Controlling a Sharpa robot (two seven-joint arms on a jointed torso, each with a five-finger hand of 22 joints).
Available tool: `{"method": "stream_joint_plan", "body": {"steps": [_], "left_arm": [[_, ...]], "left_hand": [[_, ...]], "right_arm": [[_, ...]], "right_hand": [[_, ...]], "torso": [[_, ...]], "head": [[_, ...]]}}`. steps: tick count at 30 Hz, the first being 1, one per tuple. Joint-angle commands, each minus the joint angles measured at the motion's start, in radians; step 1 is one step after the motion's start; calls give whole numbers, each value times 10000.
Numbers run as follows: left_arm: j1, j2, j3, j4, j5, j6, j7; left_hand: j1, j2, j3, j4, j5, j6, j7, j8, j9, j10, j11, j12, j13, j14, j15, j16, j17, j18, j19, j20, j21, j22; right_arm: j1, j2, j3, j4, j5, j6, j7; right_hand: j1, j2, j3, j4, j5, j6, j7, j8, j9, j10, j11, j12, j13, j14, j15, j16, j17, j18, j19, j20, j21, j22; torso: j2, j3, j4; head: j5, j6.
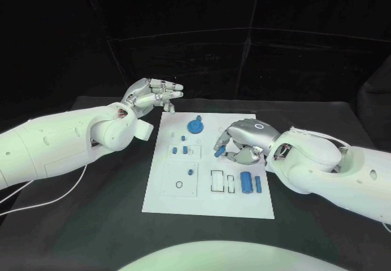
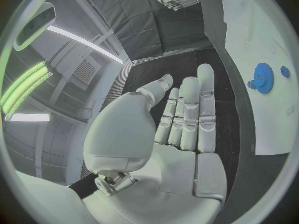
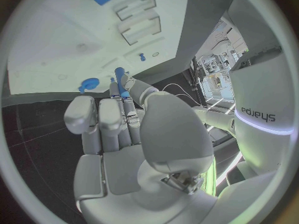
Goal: Assemble the parts on the task board
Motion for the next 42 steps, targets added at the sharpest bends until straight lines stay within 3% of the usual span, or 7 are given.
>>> {"method": "stream_joint_plan", "body": {"steps": [1, 5, 8, 15, 19, 24, 42], "left_arm": [[16, 36, 3, -21, 24, 137, 28], [16, 77, 3, -46, 24, 141, 29], [18, 99, 3, -54, 24, 137, 27], [20, 123, 3, -33, 24, 138, 23], [21, 136, 4, -28, 24, 144, 24], [21, 150, 4, -32, 24, 152, 20], [21, 184, 4, -42, 24, 185, -1]], "left_hand": [[59, 53, -61, -2, 53, 10, 25, 45, -14, -39, -6, 36, -13, -68, 28, -35, -9, 133, -79, -25, -58, -11], [59, 53, -61, -2, 53, 10, 25, 45, -14, -39, -6, 36, -13, -68, 28, -35, -9, 133, -79, -25, -58, -11], [59, 53, -61, -2, 53, 10, 25, 45, -14, -39, -6, 36, -13, -68, 28, -35, -9, 133, -79, -25, -58, -11], [59, 53, -61, -2, 53, 10, 25, 45, -14, -39, -6, 36, -13, -68, 28, -35, -9, 133, -79, -25, -58, -11], [59, 53, -61, -2, 53, 10, 25, 45, -14, -39, -6, 36, -13, -68, 28, -35, -9, 133, -79, -25, -58, -11], [59, 53, -61, -2, 53, 10, 25, 45, -14, -39, -6, 36, -13, -68, 28, -35, -9, 133, -79, -25, -58, -11], [59, 53, -61, -2, 53, 10, 25, 45, -14, -39, -6, 36, -13, -68, 28, -35, -9, 133, -79, -25, -58, -11]], "right_arm": [[18, 398, 7, 50, 370, -374, 323], [-37, 1332, -11, -311, 380, -181, 504], [-243, 1824, -24, -537, 283, -16, 582], [-672, 2586, -103, -1069, 76, 487, 666], [-768, 2777, -232, -1303, -34, 743, 643], [-834, 2889, -296, -1465, -179, 969, 605], [-883, 3088, -325, -1658, -750, 1227, 227]], "right_hand": [[-22, -28, 65, 8, 42, -37, 68, -74, -16, 99, -12, -37, 2, 210, -36, 52, 1, -81, 73, 27, 34, 9], [-44, -33, 111, 5, 54, -64, 81, -101, -25, 77, 2, -83, -2, 206, -24, 53, -9, -77, 59, 37, 32, -8], [-56, -31, 137, 6, 57, -79, 90, -115, -29, 64, 12, -108, -4, 201, -17, 44, -28, -76, 52, 42, 31, -17], [-89, -44, 180, 4, 64, -116, 109, -147, -40, 25, 33, -166, -10, 195, -2, 44, -39, -71, 34, 55, 27, -36], [-89, -44, 181, 4, 64, -116, 109, -147, -40, 24, 33, -167, -10, 195, -2, 44, -40, -71, 34, 56, 27, -36], [-100, -47, 189, 5, 64, -123, 113, -154, -42, 18, 37, -179, -10, 194, 3, 42, -45, -71, 30, 59, 27, -38], [-116, -57, 199, 4, 66, -130, 117, -163, -44, 11, 43, -197, -10, 190, 9, 40, -52, -68, 20, 65, 22, -50]], "torso": [[15, 4, 7], [25, -8, 37], [18, -16, 48], [18, -8, 5], [10, -13, -2], [10, -4, 7], [18, 3, 8]], "head": [[39, -4], [99, -31], [127, -63], [247, -118], [268, -144], [290, -158], [313, -233]]}}
